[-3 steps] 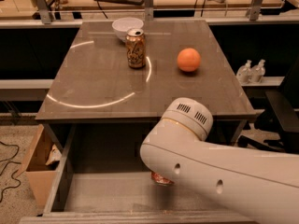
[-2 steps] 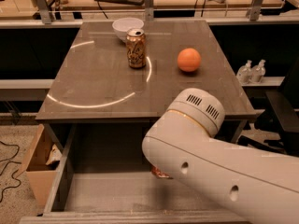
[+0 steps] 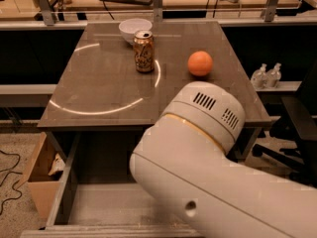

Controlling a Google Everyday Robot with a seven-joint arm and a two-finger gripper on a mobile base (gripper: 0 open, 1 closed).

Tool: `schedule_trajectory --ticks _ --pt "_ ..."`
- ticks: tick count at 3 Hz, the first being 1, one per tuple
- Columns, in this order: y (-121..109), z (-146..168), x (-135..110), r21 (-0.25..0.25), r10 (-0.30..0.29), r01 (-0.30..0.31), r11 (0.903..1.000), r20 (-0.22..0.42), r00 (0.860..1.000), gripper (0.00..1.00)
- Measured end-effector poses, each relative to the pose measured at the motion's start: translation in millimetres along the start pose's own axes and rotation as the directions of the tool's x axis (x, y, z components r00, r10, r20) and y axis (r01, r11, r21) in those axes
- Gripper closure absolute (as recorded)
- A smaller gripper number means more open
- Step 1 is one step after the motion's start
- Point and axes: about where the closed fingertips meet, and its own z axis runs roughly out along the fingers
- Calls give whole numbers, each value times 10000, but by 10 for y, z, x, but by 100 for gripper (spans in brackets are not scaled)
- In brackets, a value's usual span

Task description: Pick coke can from top drawer and place on counter

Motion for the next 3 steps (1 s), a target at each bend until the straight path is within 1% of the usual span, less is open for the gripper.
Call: schedule_trajectory --ticks 1,2,3 --pt "273 -248 -252 -433 -1399 1440 9886 879 9863 100" --pt "794 -365 -757 -1376 -3358 3656 9205 1996 9205 100" --pt "1015 -423 -1061 -1933 -4022 4607 8663 2773 8726 100"
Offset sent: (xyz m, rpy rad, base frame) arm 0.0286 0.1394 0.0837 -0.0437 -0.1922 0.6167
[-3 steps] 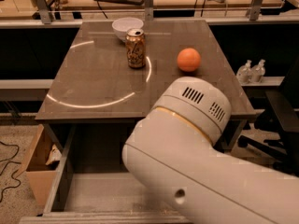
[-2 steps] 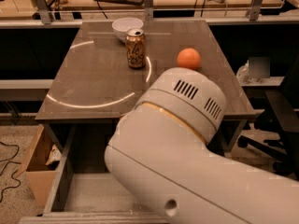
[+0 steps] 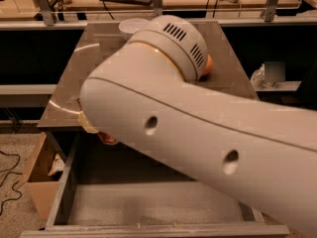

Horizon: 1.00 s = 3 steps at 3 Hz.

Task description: Pick coke can from top drawer and place on counter

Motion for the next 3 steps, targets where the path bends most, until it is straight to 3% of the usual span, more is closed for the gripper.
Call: schedule_trajectory --ticks 1,2,3 --pt "-37 -2 -283 -670 -364 417 9969 783 9963 100" --pt "-248 -73 -362 -1035 -117 296 9942 1691 9855 100" --pt "-392 -34 -292 -1777 559 -161 9839 2215 9736 100"
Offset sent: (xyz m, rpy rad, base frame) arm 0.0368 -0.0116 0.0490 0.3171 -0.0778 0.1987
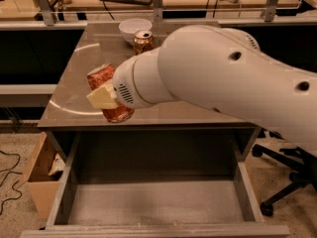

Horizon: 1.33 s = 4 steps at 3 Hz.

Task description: Pick coke can from top drawer and place on counter

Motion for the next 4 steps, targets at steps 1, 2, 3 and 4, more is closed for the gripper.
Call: schedule_trajectory --ticks 1,2,3,4 --pt "6 7 1 -6 25 -25 10000 -8 10000 100" --pt "-76 30 -82 415 -391 370 9985 523 9979 100" --pt "-251 205 -200 688 -748 656 9955 1422 9870 100" --pt "-400 341 -386 808 -1054 889 9928 2307 9673 100"
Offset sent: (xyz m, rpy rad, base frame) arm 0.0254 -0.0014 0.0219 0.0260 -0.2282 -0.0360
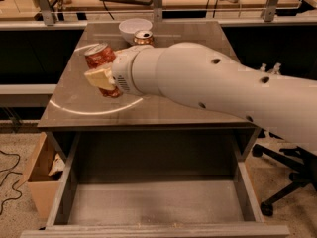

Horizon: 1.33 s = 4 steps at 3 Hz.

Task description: Pick coke can from top drawer and place on counter

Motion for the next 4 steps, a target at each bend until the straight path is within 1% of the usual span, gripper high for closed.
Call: schedule_trajectory --ticks 1,2,3,4 --pt "-163 37 -2 116 -38 31 9999 617 9981 100" --pt "-249 95 89 -7 -24 25 10000 1043 9945 100" --pt "-240 237 272 -402 148 -92 9992 1416 9898 100" --pt "-230 291 376 -545 158 -97 9985 1140 9934 100"
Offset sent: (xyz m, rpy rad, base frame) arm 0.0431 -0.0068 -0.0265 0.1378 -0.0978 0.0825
